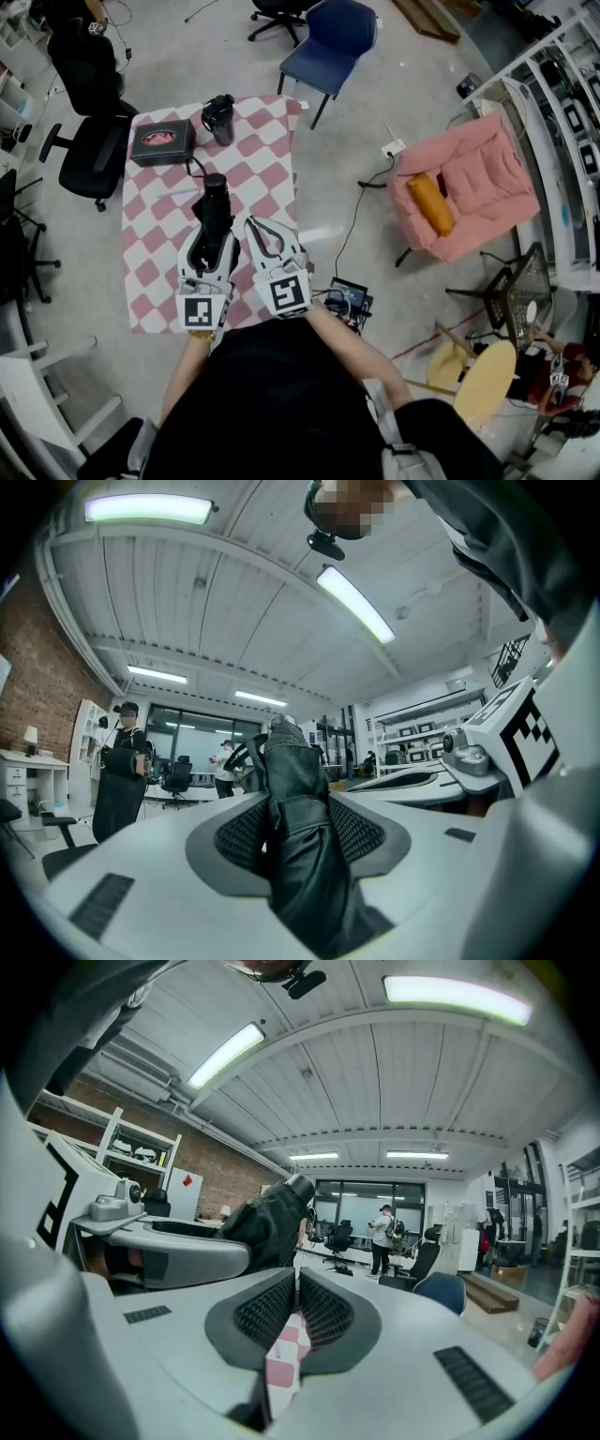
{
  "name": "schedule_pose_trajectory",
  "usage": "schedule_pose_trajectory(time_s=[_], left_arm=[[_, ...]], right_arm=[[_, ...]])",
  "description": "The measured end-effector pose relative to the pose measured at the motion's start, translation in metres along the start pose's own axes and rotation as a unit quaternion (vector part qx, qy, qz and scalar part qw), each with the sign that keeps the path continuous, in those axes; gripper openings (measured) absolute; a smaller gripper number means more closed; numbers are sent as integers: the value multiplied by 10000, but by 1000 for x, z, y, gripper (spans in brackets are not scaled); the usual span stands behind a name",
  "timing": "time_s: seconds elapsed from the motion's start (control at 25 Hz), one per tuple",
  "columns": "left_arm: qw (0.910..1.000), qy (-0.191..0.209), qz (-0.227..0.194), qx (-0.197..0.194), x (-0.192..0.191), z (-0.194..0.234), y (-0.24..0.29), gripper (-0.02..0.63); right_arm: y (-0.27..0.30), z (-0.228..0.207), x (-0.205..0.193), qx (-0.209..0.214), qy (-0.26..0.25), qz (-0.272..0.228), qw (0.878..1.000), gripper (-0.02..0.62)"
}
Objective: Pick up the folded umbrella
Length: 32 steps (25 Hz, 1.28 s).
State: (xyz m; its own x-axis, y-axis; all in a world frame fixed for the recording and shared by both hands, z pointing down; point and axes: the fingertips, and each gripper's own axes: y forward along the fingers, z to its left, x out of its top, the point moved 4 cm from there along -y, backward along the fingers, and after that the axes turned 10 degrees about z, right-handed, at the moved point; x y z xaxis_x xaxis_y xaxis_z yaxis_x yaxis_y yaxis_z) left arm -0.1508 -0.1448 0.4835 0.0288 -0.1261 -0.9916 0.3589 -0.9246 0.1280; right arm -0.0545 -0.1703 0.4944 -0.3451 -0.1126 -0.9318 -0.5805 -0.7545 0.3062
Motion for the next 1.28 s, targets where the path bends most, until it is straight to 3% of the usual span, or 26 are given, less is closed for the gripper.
schedule_pose_trajectory(time_s=[1.28], left_arm=[[9983, -88, 572, -44, -39, 1, -1, 199]], right_arm=[[7, 6, -20, 204, 286, 278, 9990, 17]])
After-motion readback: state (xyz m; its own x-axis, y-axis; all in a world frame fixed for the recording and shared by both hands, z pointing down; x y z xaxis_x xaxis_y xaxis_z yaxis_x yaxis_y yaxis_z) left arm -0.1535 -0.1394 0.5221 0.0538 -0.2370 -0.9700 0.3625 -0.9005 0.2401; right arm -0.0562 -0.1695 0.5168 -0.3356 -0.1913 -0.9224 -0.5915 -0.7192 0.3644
